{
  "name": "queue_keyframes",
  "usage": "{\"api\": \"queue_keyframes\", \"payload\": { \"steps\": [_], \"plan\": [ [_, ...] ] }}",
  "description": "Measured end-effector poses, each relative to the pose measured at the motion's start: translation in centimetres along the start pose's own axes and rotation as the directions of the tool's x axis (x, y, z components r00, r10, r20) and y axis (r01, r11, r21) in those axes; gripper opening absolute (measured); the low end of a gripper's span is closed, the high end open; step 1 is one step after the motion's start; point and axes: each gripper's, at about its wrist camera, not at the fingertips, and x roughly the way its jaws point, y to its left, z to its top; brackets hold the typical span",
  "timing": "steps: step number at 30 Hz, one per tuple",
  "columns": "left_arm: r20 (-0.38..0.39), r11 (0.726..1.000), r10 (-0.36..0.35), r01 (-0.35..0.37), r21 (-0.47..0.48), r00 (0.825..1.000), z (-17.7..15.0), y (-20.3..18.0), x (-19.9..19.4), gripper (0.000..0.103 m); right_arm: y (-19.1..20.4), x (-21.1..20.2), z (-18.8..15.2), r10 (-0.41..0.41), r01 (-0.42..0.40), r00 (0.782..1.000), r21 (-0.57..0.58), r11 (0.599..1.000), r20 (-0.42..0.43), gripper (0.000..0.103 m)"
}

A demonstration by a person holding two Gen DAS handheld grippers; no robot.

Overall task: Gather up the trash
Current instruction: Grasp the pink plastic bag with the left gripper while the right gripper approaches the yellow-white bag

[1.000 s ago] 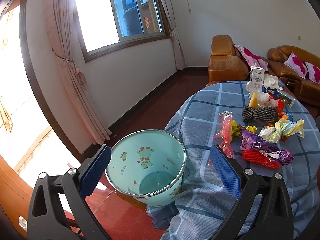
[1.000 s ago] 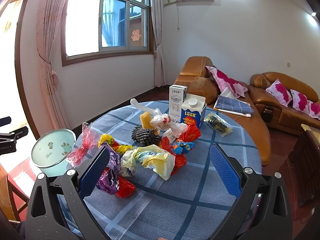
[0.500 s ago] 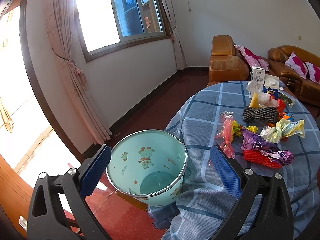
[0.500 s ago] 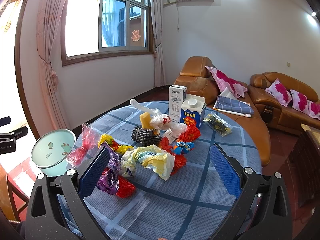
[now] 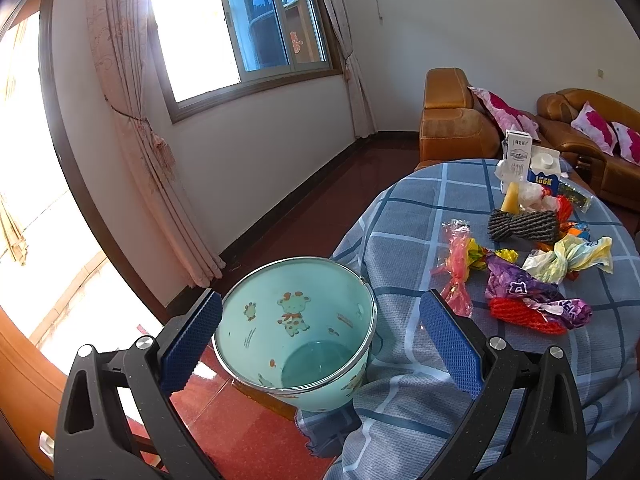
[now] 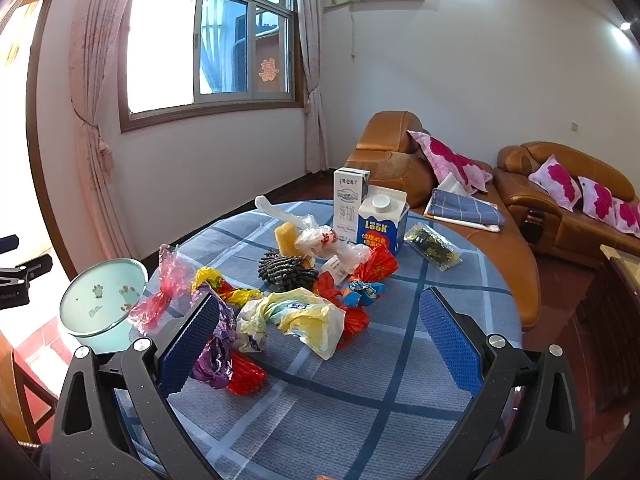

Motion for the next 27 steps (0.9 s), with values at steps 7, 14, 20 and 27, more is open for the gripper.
{"api": "queue_keyframes", "payload": {
  "steps": [7,14,20,27],
  "plan": [
    [-0.019,1.000,-0.001,0.001,0.002,1.000,-0.2,-0.4,0.9,0.097,-0.9,0.9,-0.8,-0.021,0.021,1.000,0.012,1.000,-0.019,0.098],
    [-0.056,0.999,-0.037,0.039,0.031,0.998,-0.9,-3.0,2.6,0.097,-3.6,3.1,-2.9,-0.077,0.080,0.994,0.042,0.996,-0.074,0.098],
    [-0.088,0.994,-0.074,0.081,0.075,0.993,-1.9,-6.4,4.4,0.097,-5.4,4.8,-4.2,-0.109,0.116,0.989,0.069,0.991,-0.103,0.098],
    [-0.129,0.990,-0.108,0.118,0.078,0.986,-2.5,-9.3,7.1,0.097,-7.4,6.1,-5.5,-0.142,0.156,0.982,0.110,0.982,-0.125,0.098]
  ]
}}
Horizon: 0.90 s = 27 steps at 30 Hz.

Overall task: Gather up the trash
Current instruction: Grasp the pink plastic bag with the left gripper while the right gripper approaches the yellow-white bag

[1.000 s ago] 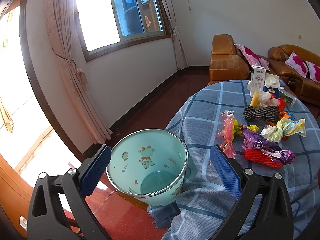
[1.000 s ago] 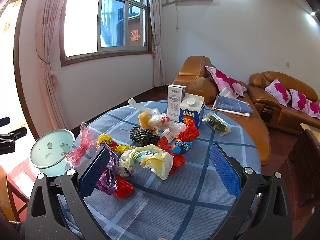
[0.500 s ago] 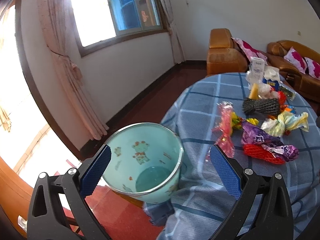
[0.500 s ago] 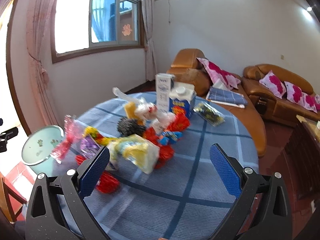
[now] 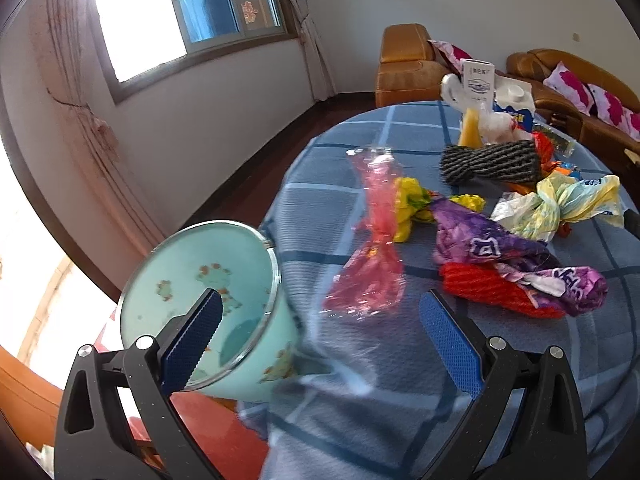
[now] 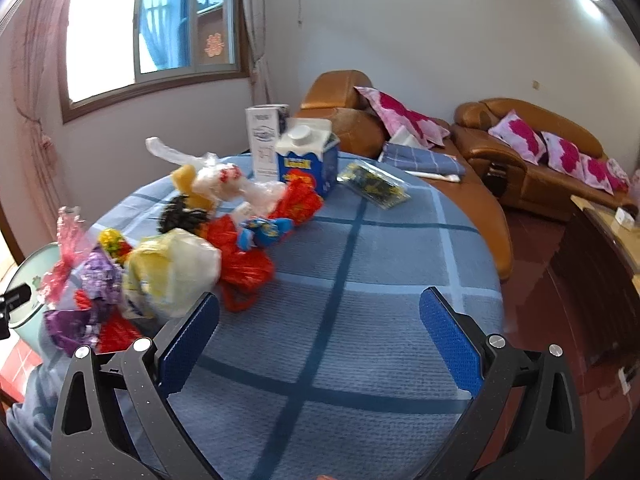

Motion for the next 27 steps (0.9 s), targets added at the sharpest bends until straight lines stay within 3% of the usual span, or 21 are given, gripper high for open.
{"api": "queue_keyframes", "payload": {
  "steps": [5,7,10,11,13,14,17,18,19,27],
  "plan": [
    [-0.022,1.000,-0.011,0.011,0.011,1.000,-0.1,-1.0,2.0,0.094,-0.4,0.7,-0.3,0.001,-0.001,1.000,0.007,1.000,-0.016,0.098],
    [-0.034,1.000,-0.020,0.021,0.018,0.999,-0.3,-1.1,2.6,0.086,-0.3,0.9,-0.5,0.006,-0.006,1.000,0.001,1.000,-0.020,0.098],
    [-0.046,0.998,-0.059,0.060,0.031,0.997,-0.4,-1.1,2.9,0.064,-0.3,1.1,-0.7,0.014,-0.014,1.000,0.001,1.000,-0.026,0.098],
    [-0.048,0.996,-0.082,0.083,0.035,0.995,-0.5,-1.0,2.9,0.048,-0.3,1.2,-0.7,0.018,-0.018,0.999,0.004,1.000,-0.030,0.098],
    [-0.048,0.994,-0.104,0.106,0.032,0.993,-0.5,-0.8,2.8,0.044,-0.4,1.5,-0.9,0.023,-0.023,0.999,0.008,1.000,-0.036,0.098],
    [-0.042,0.993,-0.114,0.116,0.034,0.993,-0.4,-0.7,2.7,0.034,-0.4,1.5,-0.9,0.023,-0.023,0.999,0.008,1.000,-0.037,0.098],
    [-0.035,0.988,-0.149,0.151,0.036,0.988,-0.2,-0.2,2.2,0.030,-0.5,1.6,-0.9,0.023,-0.023,0.999,0.010,1.000,-0.037,0.098],
    [-0.028,0.987,-0.156,0.157,0.040,0.987,-0.1,-0.1,1.9,0.022,-0.5,1.6,-0.9,0.023,-0.023,0.999,0.012,1.000,-0.035,0.098],
    [-0.028,0.984,-0.173,0.175,0.043,0.984,0.0,0.1,1.6,0.008,-0.6,1.5,-0.9,0.023,-0.023,0.999,0.014,1.000,-0.032,0.098],
    [0.007,0.980,-0.188,0.187,0.072,0.982,0.2,1.5,-1.1,0.009,-1.8,-0.4,0.6,0.032,-0.035,0.998,0.062,0.997,0.054,0.098]
  ]
}}
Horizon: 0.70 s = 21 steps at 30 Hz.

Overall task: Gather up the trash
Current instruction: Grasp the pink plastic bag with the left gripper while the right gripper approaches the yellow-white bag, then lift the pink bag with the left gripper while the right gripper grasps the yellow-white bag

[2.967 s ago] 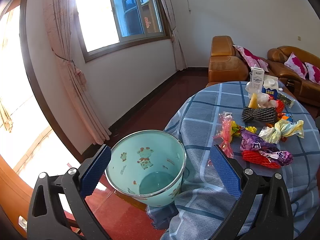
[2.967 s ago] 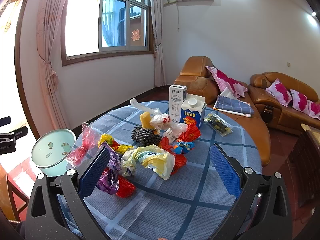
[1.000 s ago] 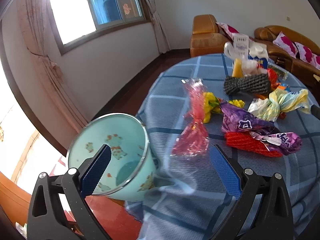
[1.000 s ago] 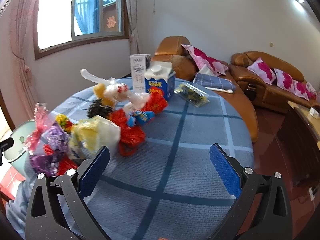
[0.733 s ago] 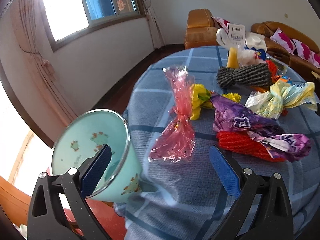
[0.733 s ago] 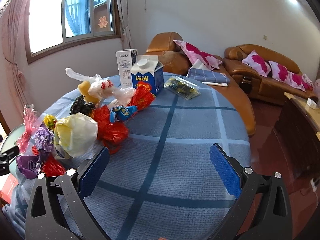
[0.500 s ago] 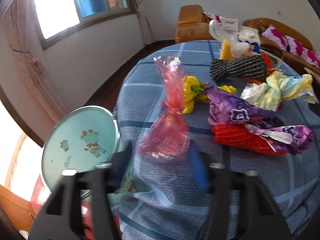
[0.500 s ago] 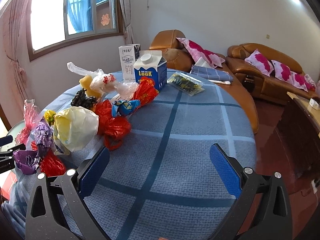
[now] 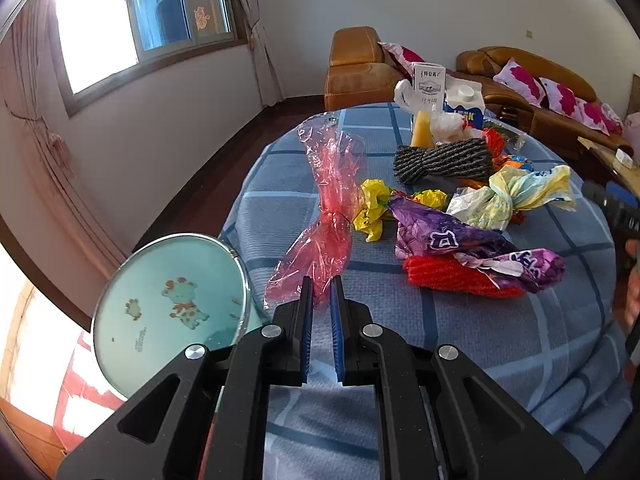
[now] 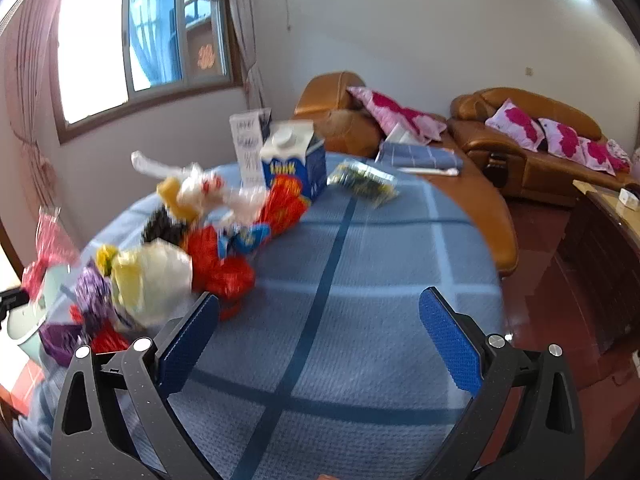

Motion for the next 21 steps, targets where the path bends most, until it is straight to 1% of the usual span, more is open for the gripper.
{"api": "queue_keyframes", "payload": {
  "steps": [2,4,7,10,14,16,18,20,21],
  "plan": [
    [0.006,1.000,-0.002,0.002,0.002,1.000,0.0,0.1,-0.5,0.009,-0.1,-0.6,0.7,0.025,-0.025,0.999,0.020,0.999,0.025,0.098],
    [0.013,1.000,0.012,-0.012,0.008,1.000,0.0,0.1,-0.8,0.009,0.1,-1.0,1.4,0.048,-0.049,0.998,0.029,0.998,0.042,0.098],
    [0.006,1.000,0.024,-0.024,0.008,1.000,-0.1,0.4,-0.7,0.009,1.5,-1.3,2.2,0.090,-0.091,0.994,0.017,0.996,0.061,0.098],
    [-0.010,1.000,0.023,-0.023,0.009,1.000,-0.5,0.5,-0.7,0.009,3.0,-1.0,2.3,0.138,-0.138,0.989,0.000,0.990,0.052,0.097],
    [-0.026,1.000,0.016,-0.016,0.018,1.000,-1.4,0.5,-1.0,0.009,5.3,-0.6,1.2,0.221,-0.220,0.975,-0.058,0.974,0.018,0.097],
    [-0.034,1.000,0.015,-0.014,0.019,0.999,-1.8,0.7,-1.0,0.009,6.0,-0.3,0.7,0.232,-0.231,0.973,-0.075,0.970,0.003,0.097],
    [-0.044,1.000,0.015,-0.014,0.015,0.999,-1.9,0.9,-0.7,0.009,6.6,0.2,0.4,0.235,-0.235,0.972,-0.098,0.967,-0.012,0.092],
    [-0.049,1.000,0.013,-0.013,0.011,0.999,-1.9,1.0,-0.5,0.009,6.8,0.9,0.3,0.234,-0.237,0.971,-0.113,0.965,-0.038,0.070],
    [-0.049,1.000,0.013,-0.012,0.012,0.999,-1.9,1.0,-0.5,0.009,6.9,1.2,0.3,0.239,-0.243,0.970,-0.116,0.963,-0.052,0.064]
  ]
}}
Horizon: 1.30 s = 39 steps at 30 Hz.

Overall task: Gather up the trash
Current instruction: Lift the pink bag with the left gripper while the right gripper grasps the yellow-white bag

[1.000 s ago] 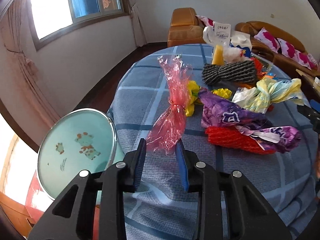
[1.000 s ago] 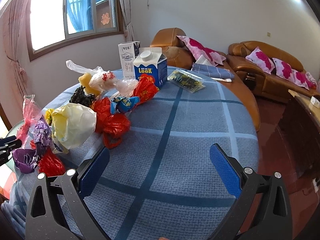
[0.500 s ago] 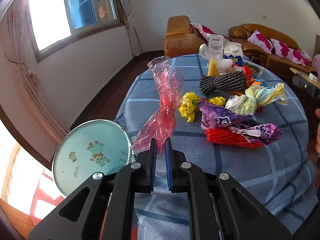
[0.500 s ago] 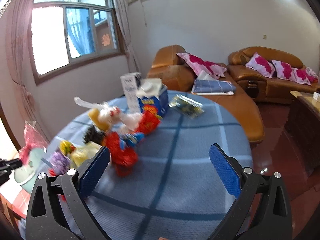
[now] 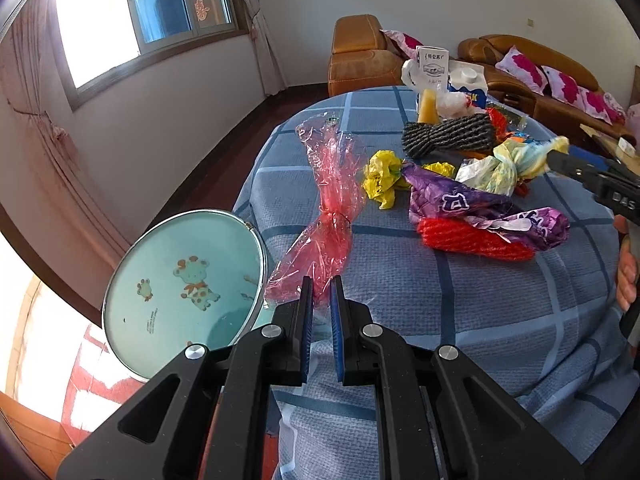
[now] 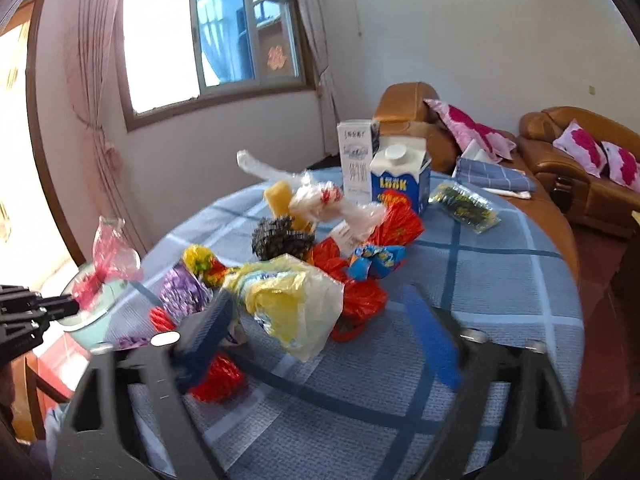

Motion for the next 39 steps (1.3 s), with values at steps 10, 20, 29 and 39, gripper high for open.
{"api": "queue_keyframes", "payload": {
  "steps": [10,20,29,39],
  "plan": [
    [0.031,1.000,0.005,-0.005,-0.009,1.000,0.6,0.5,-1.5,0.009,-0.2,-0.3,0.1,0.103,-0.103,0.994,-0.012,0.995,-0.026,0.015],
    [0.050,0.996,0.083,-0.082,-0.024,0.995,1.4,2.4,-2.3,0.009,-0.4,-1.5,3.3,0.110,-0.113,0.993,0.054,0.992,0.049,0.014],
    [0.026,0.989,0.145,-0.145,-0.029,0.989,1.5,3.8,-1.7,0.009,2.3,0.3,5.5,0.063,-0.059,0.995,-0.057,0.997,0.071,0.014],
    [-0.006,0.978,0.209,-0.209,-0.025,0.978,1.3,5.6,-1.0,0.009,5.9,2.4,7.5,0.071,-0.053,0.994,-0.192,0.980,0.086,0.014]
  ]
}}
